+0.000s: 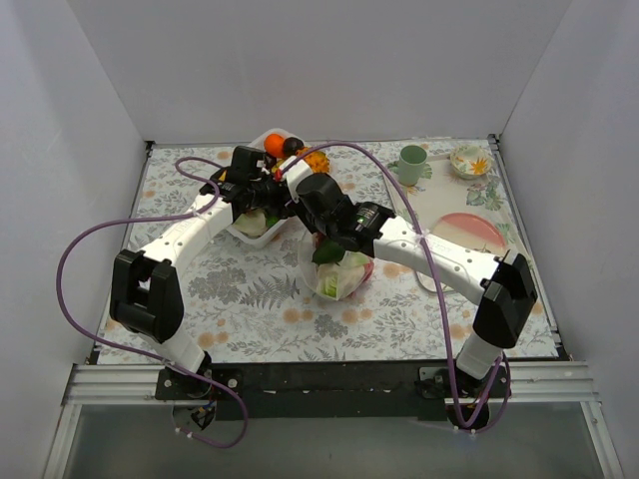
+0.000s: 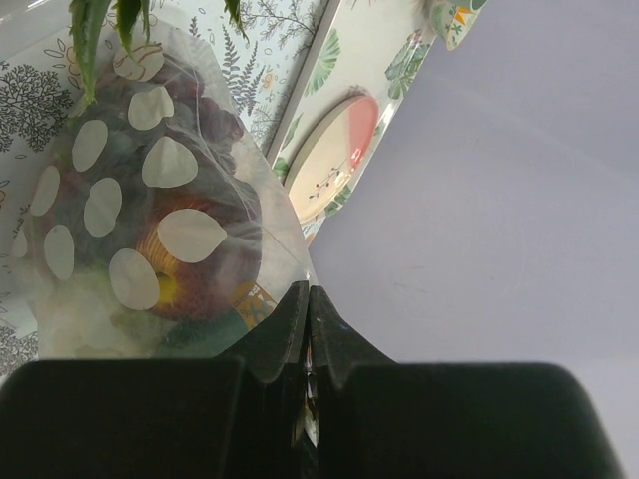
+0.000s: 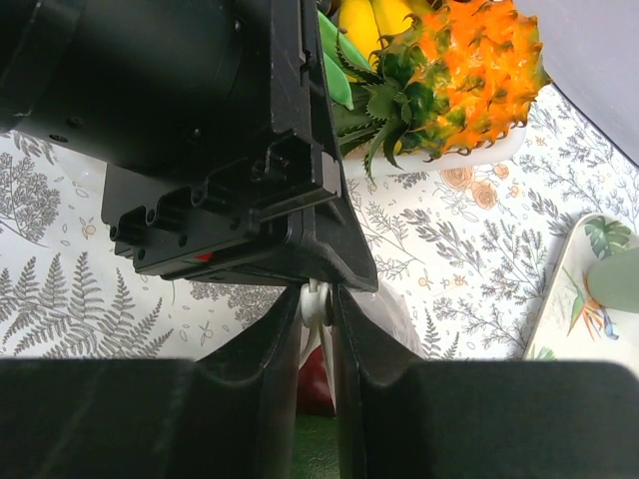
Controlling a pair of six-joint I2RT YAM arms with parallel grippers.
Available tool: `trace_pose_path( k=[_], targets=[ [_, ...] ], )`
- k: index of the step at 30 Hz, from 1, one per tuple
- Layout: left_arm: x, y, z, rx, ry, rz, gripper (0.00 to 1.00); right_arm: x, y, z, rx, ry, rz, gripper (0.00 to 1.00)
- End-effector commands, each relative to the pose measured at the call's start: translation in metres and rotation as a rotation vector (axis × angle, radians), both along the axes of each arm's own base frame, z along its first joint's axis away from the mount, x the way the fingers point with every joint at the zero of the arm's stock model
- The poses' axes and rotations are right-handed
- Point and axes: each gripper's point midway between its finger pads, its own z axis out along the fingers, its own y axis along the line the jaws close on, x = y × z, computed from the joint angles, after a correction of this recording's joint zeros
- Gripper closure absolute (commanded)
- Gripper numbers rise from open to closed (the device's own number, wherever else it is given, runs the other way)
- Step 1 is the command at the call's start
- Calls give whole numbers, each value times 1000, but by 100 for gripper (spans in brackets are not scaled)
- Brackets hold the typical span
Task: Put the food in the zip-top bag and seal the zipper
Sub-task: Zip the zipper food storage bag at the center of the board.
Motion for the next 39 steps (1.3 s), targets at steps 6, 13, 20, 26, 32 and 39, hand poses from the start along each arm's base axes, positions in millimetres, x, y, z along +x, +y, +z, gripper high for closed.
trace_pose_path(
  k=[6, 13, 20, 26, 32, 39],
  targets=[
    [6, 1, 18, -20, -32, 31, 100, -6, -2, 40, 114, -58, 2, 87],
    [10, 3, 22, -20, -37, 63, 100, -18, -7, 38, 129, -21, 24, 89],
    [16, 7, 25, -10, -46, 103, 100, -29, -11, 28, 142, 21, 35, 90],
    [20, 11, 25, -3, -47, 129, 100, -35, -14, 25, 147, 46, 37, 90],
    [29, 16, 25, 4, -52, 156, 100, -39, -19, 30, 154, 54, 35, 90],
    [24, 18, 33, 19, -107, 130, 100, -38, -20, 30, 145, 40, 43, 90]
  ],
)
